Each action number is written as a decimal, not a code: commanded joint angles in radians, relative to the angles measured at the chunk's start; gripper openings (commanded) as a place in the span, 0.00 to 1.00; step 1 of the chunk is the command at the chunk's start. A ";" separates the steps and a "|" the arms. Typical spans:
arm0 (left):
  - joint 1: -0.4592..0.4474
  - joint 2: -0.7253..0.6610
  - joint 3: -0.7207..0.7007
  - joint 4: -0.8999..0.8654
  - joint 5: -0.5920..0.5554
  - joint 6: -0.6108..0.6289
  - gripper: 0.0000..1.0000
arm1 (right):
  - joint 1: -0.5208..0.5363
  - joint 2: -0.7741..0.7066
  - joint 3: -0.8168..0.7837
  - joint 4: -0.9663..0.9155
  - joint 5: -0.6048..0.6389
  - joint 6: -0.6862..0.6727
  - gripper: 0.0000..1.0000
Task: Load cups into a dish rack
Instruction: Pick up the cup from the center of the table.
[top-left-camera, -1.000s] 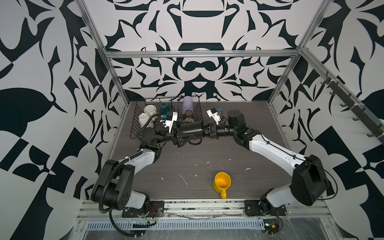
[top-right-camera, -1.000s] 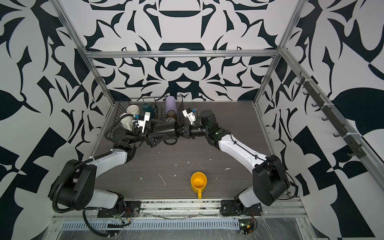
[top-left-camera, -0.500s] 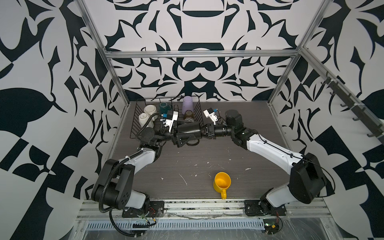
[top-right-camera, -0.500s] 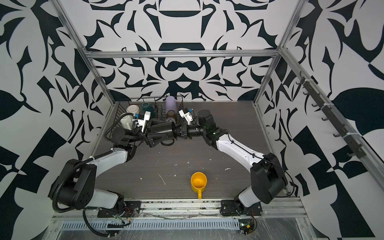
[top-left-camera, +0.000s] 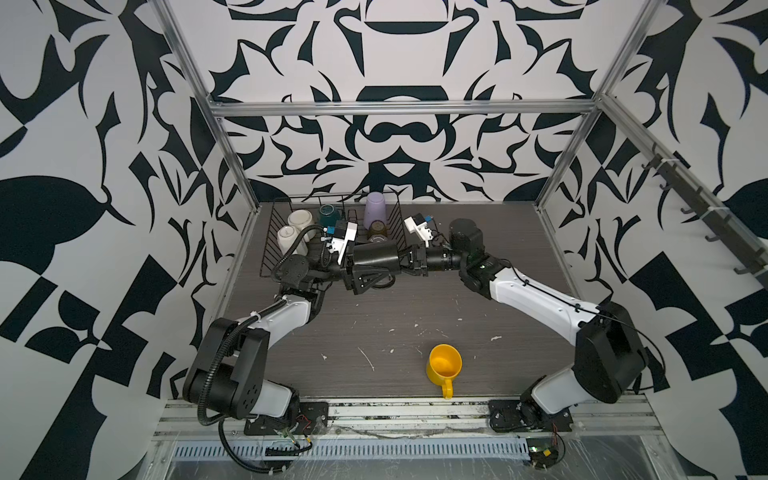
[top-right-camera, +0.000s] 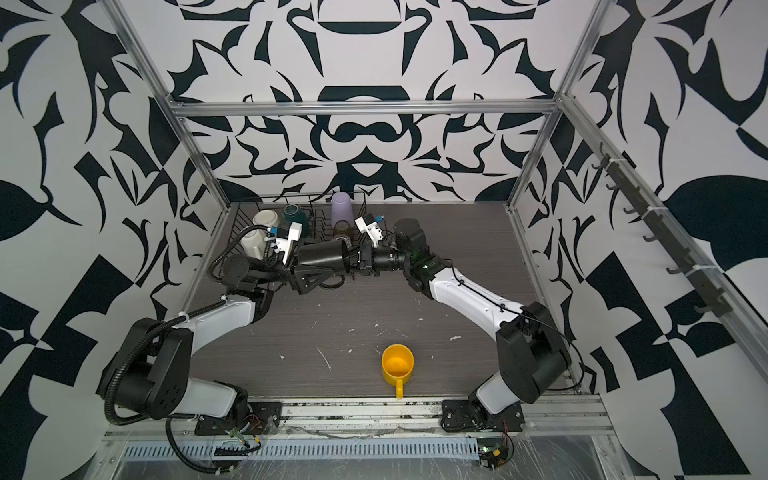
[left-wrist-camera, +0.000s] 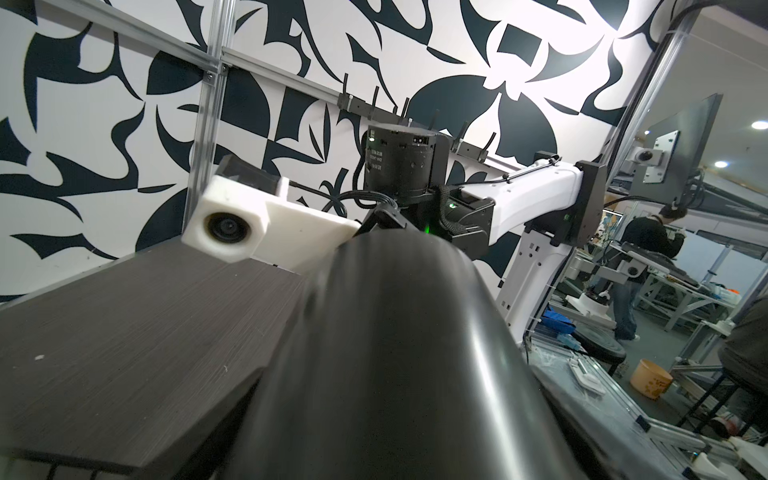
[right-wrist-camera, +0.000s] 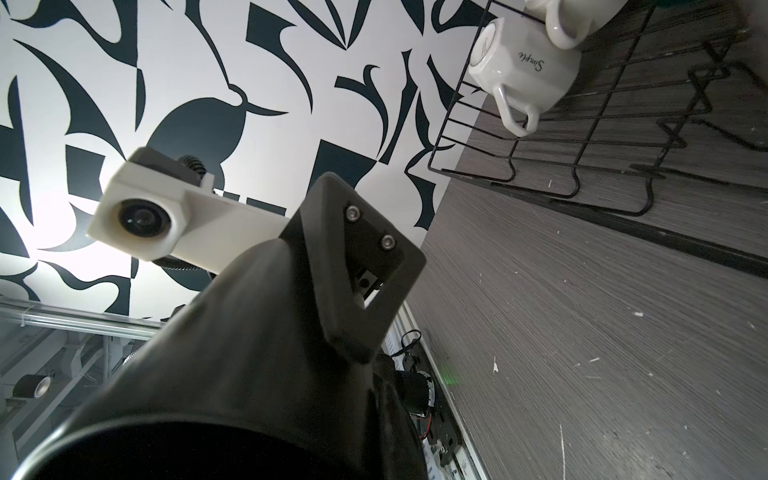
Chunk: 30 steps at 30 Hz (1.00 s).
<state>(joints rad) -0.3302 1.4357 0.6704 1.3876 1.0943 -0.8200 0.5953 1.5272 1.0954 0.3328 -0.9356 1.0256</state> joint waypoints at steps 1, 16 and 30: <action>-0.005 0.009 0.044 0.054 0.018 -0.041 0.89 | 0.013 -0.020 0.048 0.140 -0.036 0.025 0.00; -0.005 -0.007 0.069 0.054 0.021 -0.088 0.24 | 0.017 -0.022 0.051 0.110 -0.024 0.013 0.00; 0.003 -0.045 0.095 -0.012 -0.008 -0.081 0.00 | 0.002 -0.068 0.080 -0.064 0.033 -0.100 0.19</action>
<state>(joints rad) -0.3260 1.4284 0.7307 1.3510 1.1179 -0.8837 0.5957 1.4971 1.1328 0.2520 -0.9073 0.9802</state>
